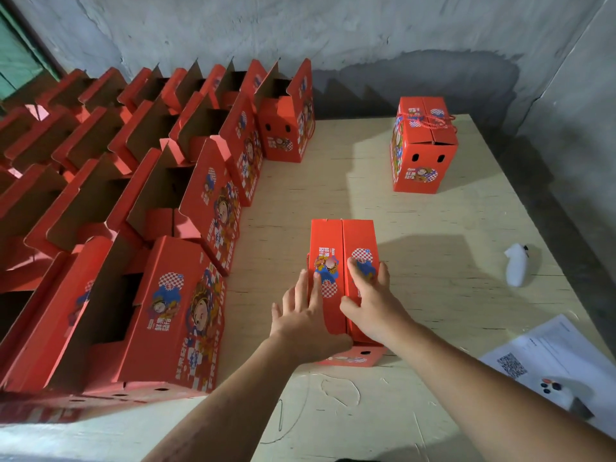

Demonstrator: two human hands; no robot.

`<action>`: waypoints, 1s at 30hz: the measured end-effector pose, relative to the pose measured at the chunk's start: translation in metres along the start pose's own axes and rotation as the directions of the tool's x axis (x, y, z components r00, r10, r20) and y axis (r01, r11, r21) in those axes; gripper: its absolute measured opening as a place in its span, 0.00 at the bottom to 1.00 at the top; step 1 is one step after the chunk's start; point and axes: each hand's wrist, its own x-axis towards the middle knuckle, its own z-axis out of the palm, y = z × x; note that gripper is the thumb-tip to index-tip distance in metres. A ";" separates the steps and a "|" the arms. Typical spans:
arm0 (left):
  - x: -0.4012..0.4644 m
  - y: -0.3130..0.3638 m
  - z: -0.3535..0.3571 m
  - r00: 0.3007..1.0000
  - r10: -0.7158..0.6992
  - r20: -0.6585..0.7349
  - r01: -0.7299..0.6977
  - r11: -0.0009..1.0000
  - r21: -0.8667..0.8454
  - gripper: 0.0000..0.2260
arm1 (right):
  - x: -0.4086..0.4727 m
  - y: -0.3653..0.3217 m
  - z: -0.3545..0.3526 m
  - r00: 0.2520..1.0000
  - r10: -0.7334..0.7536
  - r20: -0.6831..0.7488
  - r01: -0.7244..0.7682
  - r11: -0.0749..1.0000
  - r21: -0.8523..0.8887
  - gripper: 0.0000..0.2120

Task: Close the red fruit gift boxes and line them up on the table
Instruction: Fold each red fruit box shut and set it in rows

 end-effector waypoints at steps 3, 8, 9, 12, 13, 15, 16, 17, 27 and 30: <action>0.000 -0.002 0.001 1.000 -0.005 -0.017 0.004 0.997 -0.074 0.55 | -0.001 -0.005 0.008 1.000 -0.019 -0.004 0.018 0.983 -0.183 0.39; -0.002 -0.004 0.000 1.000 -0.013 0.008 0.014 0.983 -0.186 0.55 | -0.006 -0.002 0.017 0.993 -0.061 -0.097 0.009 0.886 -0.463 0.35; -0.001 -0.006 -0.001 1.000 -0.004 0.018 0.008 0.972 -0.235 0.55 | -0.005 -0.001 0.018 0.990 -0.083 -0.114 0.016 0.868 -0.497 0.35; -0.001 -0.011 0.003 0.999 0.041 -0.001 -0.037 0.868 -0.495 0.52 | -0.002 0.001 0.018 0.988 -0.128 -0.085 0.066 0.850 -0.523 0.34; -0.001 -0.013 0.007 0.999 0.046 -0.028 -0.054 0.824 -0.565 0.50 | -0.003 0.005 0.016 0.988 -0.148 -0.049 0.106 0.866 -0.489 0.32; 0.000 -0.015 0.015 0.996 0.031 -0.082 -0.077 0.766 -0.639 0.49 | -0.008 0.014 0.013 0.982 -0.186 0.011 0.177 0.912 -0.370 0.29; 0.000 -0.016 0.019 0.994 0.015 -0.108 -0.083 0.749 -0.658 0.49 | -0.013 0.019 0.014 0.978 -0.206 0.011 0.197 0.917 -0.348 0.28; 0.000 -0.016 0.023 0.991 -0.004 -0.132 -0.087 0.737 -0.670 0.48 | -0.018 0.021 0.015 0.978 -0.209 -0.003 0.194 0.912 -0.361 0.28; -0.002 -0.006 0.026 0.909 -0.316 0.272 0.338 0.177 -0.924 0.46 | -0.024 0.024 0.017 0.953 0.119 -0.278 -0.088 0.989 0.121 0.39; -0.004 -0.011 0.032 0.914 -0.188 0.361 0.358 -0.052 -0.932 0.31 | -0.038 0.028 0.009 0.731 0.625 0.275 -0.617 0.433 0.657 0.40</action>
